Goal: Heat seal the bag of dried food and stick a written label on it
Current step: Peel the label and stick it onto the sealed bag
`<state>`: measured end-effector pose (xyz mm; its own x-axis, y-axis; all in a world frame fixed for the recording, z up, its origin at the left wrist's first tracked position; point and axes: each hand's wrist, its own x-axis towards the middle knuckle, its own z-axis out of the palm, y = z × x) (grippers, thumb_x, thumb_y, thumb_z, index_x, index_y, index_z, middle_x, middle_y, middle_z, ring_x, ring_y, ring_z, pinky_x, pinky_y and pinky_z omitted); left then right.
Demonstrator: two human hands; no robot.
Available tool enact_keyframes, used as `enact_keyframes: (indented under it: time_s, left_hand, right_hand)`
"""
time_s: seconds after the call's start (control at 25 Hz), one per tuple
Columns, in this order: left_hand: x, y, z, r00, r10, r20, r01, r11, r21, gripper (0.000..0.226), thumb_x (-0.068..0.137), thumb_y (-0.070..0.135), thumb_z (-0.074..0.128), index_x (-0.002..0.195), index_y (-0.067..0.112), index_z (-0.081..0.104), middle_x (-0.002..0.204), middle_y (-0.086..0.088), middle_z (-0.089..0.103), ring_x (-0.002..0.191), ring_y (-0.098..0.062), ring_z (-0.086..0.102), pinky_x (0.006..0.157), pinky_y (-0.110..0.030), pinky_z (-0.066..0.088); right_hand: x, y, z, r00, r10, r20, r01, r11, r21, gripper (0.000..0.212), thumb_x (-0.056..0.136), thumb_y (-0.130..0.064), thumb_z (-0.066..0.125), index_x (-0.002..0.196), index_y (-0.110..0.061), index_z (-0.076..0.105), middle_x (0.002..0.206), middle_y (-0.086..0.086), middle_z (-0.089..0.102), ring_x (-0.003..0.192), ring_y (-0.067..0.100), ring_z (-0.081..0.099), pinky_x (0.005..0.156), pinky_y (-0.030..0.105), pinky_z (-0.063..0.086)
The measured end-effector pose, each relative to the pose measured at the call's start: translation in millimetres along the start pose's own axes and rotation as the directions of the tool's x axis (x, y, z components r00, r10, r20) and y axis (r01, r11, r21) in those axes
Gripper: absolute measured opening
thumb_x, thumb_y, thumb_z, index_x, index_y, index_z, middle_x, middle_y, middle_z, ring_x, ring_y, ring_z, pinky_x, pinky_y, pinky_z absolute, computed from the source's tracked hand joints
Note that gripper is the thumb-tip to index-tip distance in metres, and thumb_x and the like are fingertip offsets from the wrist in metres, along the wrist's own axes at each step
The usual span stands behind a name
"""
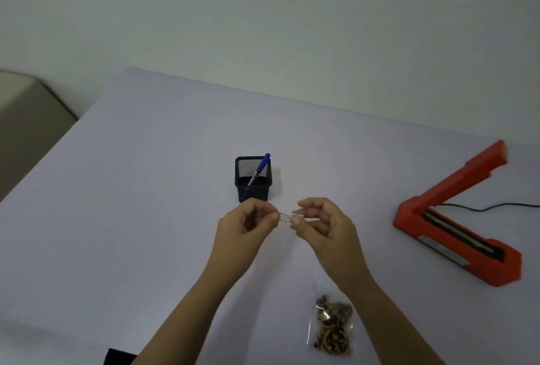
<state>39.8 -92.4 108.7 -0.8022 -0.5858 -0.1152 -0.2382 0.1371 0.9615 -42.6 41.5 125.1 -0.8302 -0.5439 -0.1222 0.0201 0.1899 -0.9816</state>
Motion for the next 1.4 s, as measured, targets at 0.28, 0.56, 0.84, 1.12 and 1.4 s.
enact_keyframes:
  time_s: [0.28,0.56,0.84,1.12,1.4]
  left_hand:
    - [-37.5,62.6,-6.9,0.984,0.174,-0.019,-0.175,0.983,-0.063,0.015,0.083,0.014,0.066,0.083,0.029,0.069,0.075,0.007,0.071,0.069,-0.009,0.065,0.063,-0.016,0.052]
    - [-57.4,82.6,-12.9,0.909,0.407,-0.089,-0.399,0.911,0.103,0.007,0.084,0.021,0.067,0.083,0.028,0.069,0.071,0.012,0.071,0.073,-0.006,0.065,0.067,-0.009,0.05]
    - [-63.0,75.1,-11.5,0.679,0.728,-0.095,-0.623,0.64,0.45,0.017,0.086,0.016,0.058,0.088,0.005,0.071,0.08,0.002,0.069,0.075,-0.004,0.057,0.069,-0.006,0.043]
    - [-56.6,53.9,-24.8,0.865,0.402,-0.301,-0.333,0.908,0.256,0.013,0.086,0.01,0.066,0.088,0.022,0.066,0.085,0.017,0.066,0.079,0.008,0.061,0.07,-0.002,0.044]
    - [-63.9,16.2,-30.9,0.948,-0.244,-0.206,0.205,0.959,-0.194,0.006,0.088,0.017,0.062,0.087,0.019,0.068,0.087,0.003,0.07,0.081,-0.013,0.063,0.071,-0.027,0.05]
  right_hand:
    - [-34.4,-55.4,-20.9,0.995,-0.053,-0.082,0.062,0.992,0.113,0.013,0.08,-0.009,0.068,0.089,-0.018,0.07,0.082,0.003,0.073,0.076,0.017,0.071,0.067,0.021,0.056]
    - [-57.6,-73.5,-25.3,0.936,-0.321,-0.144,0.307,0.945,-0.11,0.014,0.079,-0.009,0.069,0.087,-0.02,0.072,0.077,-0.005,0.074,0.073,0.008,0.07,0.068,0.015,0.054]
    - [-58.6,-81.0,-29.5,0.997,0.071,0.043,-0.082,0.928,0.363,0.018,0.069,-0.023,0.065,0.085,-0.018,0.071,0.078,0.0,0.075,0.073,0.008,0.07,0.065,0.014,0.053]
    - [-43.1,-46.1,-36.0,0.994,0.088,-0.067,-0.064,0.954,0.293,0.011,0.08,-0.009,0.068,0.085,-0.018,0.07,0.075,-0.003,0.071,0.077,0.01,0.069,0.071,0.018,0.054]
    - [8.8,82.1,34.1,0.977,0.212,-0.004,-0.209,0.96,-0.187,0.005,0.08,-0.013,0.069,0.085,-0.015,0.069,0.082,0.002,0.067,0.07,0.012,0.062,0.069,0.014,0.05]
